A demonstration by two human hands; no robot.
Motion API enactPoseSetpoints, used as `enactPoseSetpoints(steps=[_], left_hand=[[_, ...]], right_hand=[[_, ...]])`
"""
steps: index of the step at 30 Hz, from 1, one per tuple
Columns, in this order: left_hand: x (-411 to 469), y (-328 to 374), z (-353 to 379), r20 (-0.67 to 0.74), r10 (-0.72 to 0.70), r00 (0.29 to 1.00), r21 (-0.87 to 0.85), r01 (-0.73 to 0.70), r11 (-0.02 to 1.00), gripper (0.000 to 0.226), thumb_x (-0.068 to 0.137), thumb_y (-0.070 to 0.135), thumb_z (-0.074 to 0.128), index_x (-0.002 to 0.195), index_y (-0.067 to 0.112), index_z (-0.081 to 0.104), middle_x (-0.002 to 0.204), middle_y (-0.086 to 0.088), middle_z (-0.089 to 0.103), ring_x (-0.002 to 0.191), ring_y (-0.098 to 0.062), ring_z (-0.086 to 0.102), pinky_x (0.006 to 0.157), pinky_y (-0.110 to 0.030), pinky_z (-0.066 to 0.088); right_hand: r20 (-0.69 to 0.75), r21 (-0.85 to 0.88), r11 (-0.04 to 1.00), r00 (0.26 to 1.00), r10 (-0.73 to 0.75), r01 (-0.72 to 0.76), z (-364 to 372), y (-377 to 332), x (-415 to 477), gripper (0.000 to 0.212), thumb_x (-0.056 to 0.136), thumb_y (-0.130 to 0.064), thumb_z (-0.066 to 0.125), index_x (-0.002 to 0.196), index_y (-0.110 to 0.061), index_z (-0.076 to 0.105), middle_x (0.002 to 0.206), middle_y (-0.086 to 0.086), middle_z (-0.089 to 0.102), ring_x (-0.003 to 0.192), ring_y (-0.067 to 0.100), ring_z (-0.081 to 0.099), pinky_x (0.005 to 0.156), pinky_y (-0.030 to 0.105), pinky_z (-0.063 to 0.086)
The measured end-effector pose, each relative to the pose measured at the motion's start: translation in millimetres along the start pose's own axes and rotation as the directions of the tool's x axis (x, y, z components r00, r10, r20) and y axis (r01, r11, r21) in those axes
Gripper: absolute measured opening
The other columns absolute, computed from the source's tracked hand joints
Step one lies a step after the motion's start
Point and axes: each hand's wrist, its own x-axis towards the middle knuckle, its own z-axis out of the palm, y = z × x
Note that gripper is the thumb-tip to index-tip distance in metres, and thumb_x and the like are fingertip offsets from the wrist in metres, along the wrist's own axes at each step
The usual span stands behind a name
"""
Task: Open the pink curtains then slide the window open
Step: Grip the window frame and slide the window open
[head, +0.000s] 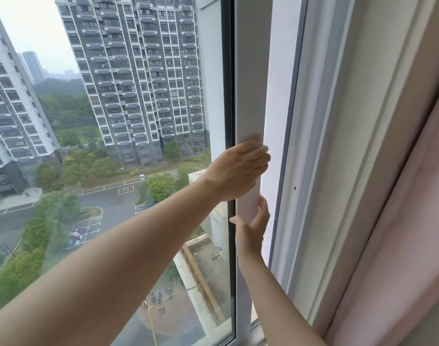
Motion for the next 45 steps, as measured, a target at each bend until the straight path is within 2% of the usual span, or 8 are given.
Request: enactPoseSetpoints(steps=[8, 11, 15, 19, 29, 33, 36, 45], left_hand=[[-72, -13, -17, -0.017, -0.033, 0.999, -0.009, 0.033, 0.999, 0.033, 0.087, 0.031, 0.043, 0.104, 0.014, 0.066, 0.112, 0.002, 0.063, 0.119, -0.022, 0.050, 0.115, -0.042, 0.020], [-98, -19, -26, -0.020, -0.036, 0.999, -0.014, 0.036, 0.999, 0.030, 0.089, 0.028, 0.044, 0.102, 0.015, 0.067, 0.111, 0.002, 0.064, 0.118, -0.022, 0.052, 0.114, -0.042, 0.023], [-135, -27, -42, -0.012, -0.051, 0.999, -0.037, 0.050, 0.998, 0.029, 0.088, 0.024, 0.041, 0.102, 0.012, 0.065, 0.109, -0.001, 0.064, 0.117, -0.023, 0.053, 0.113, -0.042, 0.029], [-172, -31, -54, 0.029, -0.100, 0.995, -0.077, 0.102, 0.992, 0.027, 0.090, 0.021, 0.043, 0.105, 0.009, 0.063, 0.112, -0.003, 0.063, 0.120, -0.025, 0.052, 0.112, -0.043, 0.033], [-260, -46, -95, 0.220, -0.144, 0.965, 0.027, 0.141, 0.990, 0.031, 0.090, 0.025, 0.044, 0.112, 0.008, 0.058, 0.118, -0.005, 0.061, 0.123, -0.027, 0.050, 0.113, -0.045, 0.031], [-291, -50, -111, 0.267, -0.171, 0.948, 0.087, 0.153, 0.984, 0.030, 0.092, 0.023, 0.039, 0.111, 0.008, 0.056, 0.116, -0.006, 0.061, 0.121, -0.027, 0.050, 0.114, -0.045, 0.030], [-310, -53, -119, 0.298, -0.199, 0.934, 0.101, 0.177, 0.979, 0.028, 0.092, 0.021, 0.036, 0.105, 0.008, 0.056, 0.110, -0.006, 0.061, 0.117, -0.027, 0.053, 0.113, -0.045, 0.031], [-357, -57, -144, 0.336, -0.291, 0.896, 0.122, 0.264, 0.957, 0.023, 0.093, 0.021, 0.037, 0.103, 0.009, 0.054, 0.107, -0.007, 0.060, 0.111, -0.027, 0.056, 0.112, -0.045, 0.033]], right_hand=[[0.046, -0.098, 0.993, 0.997, -0.064, 0.068, 30, 4, -54, 0.070, 0.069, -0.015, 0.069, 0.130, -0.027, 0.036, 0.124, -0.006, 0.042, 0.104, 0.012, 0.035, 0.091, 0.034, 0.036], [0.113, -0.137, 0.985, 0.989, -0.094, 0.109, 39, 7, -76, 0.076, 0.060, -0.024, 0.067, 0.128, -0.028, 0.034, 0.117, -0.011, 0.039, 0.102, 0.013, 0.036, 0.093, 0.035, 0.038], [0.197, -0.131, 0.983, 0.975, -0.103, 0.130, 53, 14, -102, 0.077, 0.060, -0.008, 0.064, 0.128, -0.028, 0.034, 0.118, -0.009, 0.039, 0.104, 0.014, 0.035, 0.101, 0.045, 0.038], [0.266, -0.116, 0.980, 0.956, -0.124, 0.160, 66, 21, -130, 0.080, 0.055, -0.007, 0.058, 0.128, -0.030, 0.035, 0.125, -0.007, 0.042, 0.114, 0.015, 0.036, 0.106, 0.048, 0.032], [0.461, -0.051, 0.983, 0.877, -0.132, 0.175, 100, 25, -199, 0.082, 0.058, 0.007, 0.056, 0.129, -0.027, 0.034, 0.124, -0.006, 0.041, 0.114, 0.013, 0.033, 0.101, 0.033, 0.029], [0.536, -0.060, 0.984, 0.837, -0.109, 0.167, 113, 23, -225, 0.081, 0.057, -0.002, 0.055, 0.131, -0.027, 0.033, 0.125, -0.009, 0.039, 0.109, 0.006, 0.029, 0.099, 0.029, 0.023], [0.590, -0.078, 0.987, 0.804, -0.069, 0.141, 122, 22, -241, 0.080, 0.057, -0.011, 0.051, 0.132, -0.028, 0.031, 0.126, -0.011, 0.037, 0.104, 0.004, 0.026, 0.104, 0.035, 0.024], [0.770, -0.055, 0.988, 0.636, -0.049, 0.143, 140, 23, -274, 0.086, 0.057, -0.016, 0.049, 0.137, -0.030, 0.024, 0.127, -0.014, 0.034, 0.121, 0.007, 0.025, 0.114, 0.050, 0.019]])
